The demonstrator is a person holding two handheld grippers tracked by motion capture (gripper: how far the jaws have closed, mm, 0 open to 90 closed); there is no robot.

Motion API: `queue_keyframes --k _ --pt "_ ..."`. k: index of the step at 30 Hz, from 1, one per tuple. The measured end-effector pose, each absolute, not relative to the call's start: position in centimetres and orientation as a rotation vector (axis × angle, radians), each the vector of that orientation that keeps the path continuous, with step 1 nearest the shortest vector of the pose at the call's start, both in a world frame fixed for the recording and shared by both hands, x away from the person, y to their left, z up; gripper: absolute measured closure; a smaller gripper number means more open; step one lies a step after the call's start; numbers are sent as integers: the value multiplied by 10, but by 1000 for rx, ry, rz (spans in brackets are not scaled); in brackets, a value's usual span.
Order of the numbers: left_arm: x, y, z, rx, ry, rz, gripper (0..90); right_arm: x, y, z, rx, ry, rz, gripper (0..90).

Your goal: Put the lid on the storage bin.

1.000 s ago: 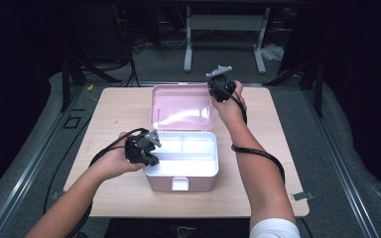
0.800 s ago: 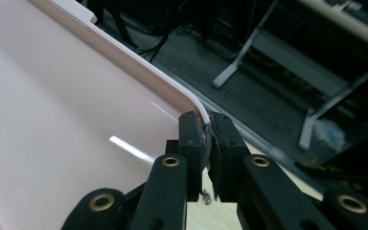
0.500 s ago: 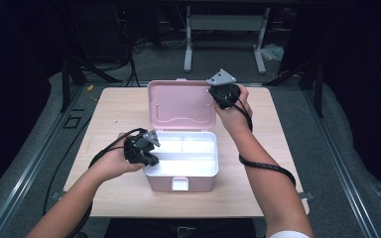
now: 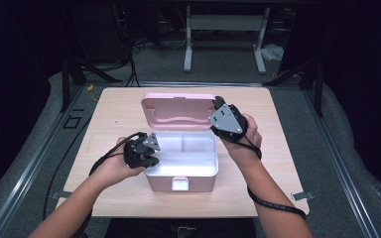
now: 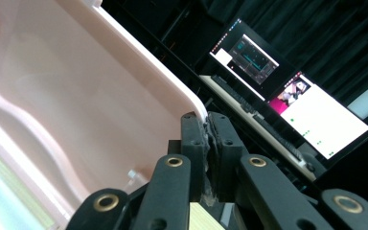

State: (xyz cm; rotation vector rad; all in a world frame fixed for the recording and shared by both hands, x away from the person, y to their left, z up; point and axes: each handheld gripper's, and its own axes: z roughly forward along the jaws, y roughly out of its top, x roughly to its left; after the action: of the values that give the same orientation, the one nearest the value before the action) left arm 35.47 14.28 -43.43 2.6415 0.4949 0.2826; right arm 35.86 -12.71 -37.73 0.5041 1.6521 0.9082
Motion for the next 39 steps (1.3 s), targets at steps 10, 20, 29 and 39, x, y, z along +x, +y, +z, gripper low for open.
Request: queue_keyframes --k 10,20,29,39 --pt "348 153 -422 2559 560 263 899 335 -130 -383 456 1653 894 854" --pt "369 205 -387 2302 823 291 900 328 -131 -384 445 1663 900 850" --pt "398 211 -349 2107 942 385 900 327 -133 -385 440 1670 908 849" --pt "405 186 -305 2086 885 473 900 326 -135 -384 437 1684 918 844"
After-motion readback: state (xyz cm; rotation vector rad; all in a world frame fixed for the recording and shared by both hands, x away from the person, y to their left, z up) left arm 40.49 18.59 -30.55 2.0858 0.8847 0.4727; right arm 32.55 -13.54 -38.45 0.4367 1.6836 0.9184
